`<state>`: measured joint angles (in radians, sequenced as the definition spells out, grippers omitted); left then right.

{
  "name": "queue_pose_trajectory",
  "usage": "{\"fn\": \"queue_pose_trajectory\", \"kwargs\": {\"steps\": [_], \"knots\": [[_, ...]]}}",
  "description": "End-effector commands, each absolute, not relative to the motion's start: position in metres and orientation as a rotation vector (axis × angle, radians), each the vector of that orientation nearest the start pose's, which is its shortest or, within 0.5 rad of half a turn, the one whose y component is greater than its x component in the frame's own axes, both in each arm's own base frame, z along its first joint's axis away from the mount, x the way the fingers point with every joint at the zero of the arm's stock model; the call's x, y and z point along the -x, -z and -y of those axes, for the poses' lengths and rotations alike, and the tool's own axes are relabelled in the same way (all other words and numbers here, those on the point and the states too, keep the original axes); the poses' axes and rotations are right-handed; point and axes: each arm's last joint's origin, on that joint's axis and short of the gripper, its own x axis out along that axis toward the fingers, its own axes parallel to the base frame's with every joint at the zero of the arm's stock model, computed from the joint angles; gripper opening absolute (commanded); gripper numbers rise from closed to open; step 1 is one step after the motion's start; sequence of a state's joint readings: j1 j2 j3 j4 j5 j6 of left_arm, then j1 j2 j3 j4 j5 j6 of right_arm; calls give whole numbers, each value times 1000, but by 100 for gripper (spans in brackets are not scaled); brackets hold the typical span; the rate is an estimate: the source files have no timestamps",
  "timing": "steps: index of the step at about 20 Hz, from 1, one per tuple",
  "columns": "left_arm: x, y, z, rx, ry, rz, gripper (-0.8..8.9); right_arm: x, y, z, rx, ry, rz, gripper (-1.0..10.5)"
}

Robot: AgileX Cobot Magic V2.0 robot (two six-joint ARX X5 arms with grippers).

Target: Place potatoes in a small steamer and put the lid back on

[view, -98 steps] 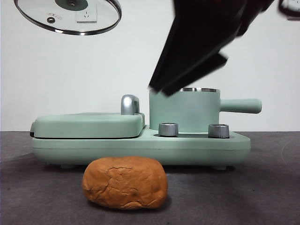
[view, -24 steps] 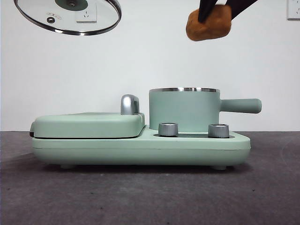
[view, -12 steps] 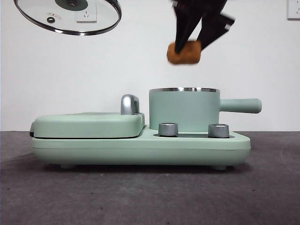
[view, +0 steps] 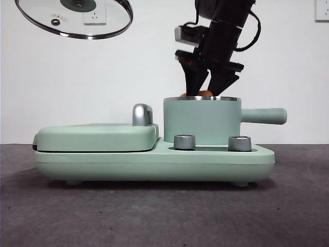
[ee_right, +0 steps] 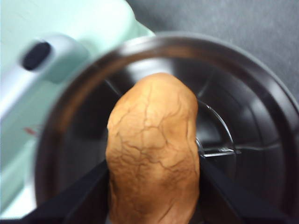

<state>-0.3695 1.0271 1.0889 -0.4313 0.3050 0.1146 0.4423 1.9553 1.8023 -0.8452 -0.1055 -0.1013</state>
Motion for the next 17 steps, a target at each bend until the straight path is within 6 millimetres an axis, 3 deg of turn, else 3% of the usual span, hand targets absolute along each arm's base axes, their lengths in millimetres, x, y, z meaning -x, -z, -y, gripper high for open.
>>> {"fn": "queue_pose_trajectory", "kwargs": {"steps": [1,8,12,15,17], "knots": [[-195,-377,86,-120,691,-295,10,-387,-284,-188,280,-554,-967,187],[-195,-377,86,-120,691,-295,10,-393,-270,-190,284,-550,-998,193],[-195,-377,86,-120,691,-296,10,-394,-272,-190,280,-552,-980,274],[-195,-377,86,-120,691,-296,10,-390,-295,-188,262,-554,-876,281],[-195,-377,86,-120,691,-296,10,-382,-317,-184,251,-555,-807,364]]}}
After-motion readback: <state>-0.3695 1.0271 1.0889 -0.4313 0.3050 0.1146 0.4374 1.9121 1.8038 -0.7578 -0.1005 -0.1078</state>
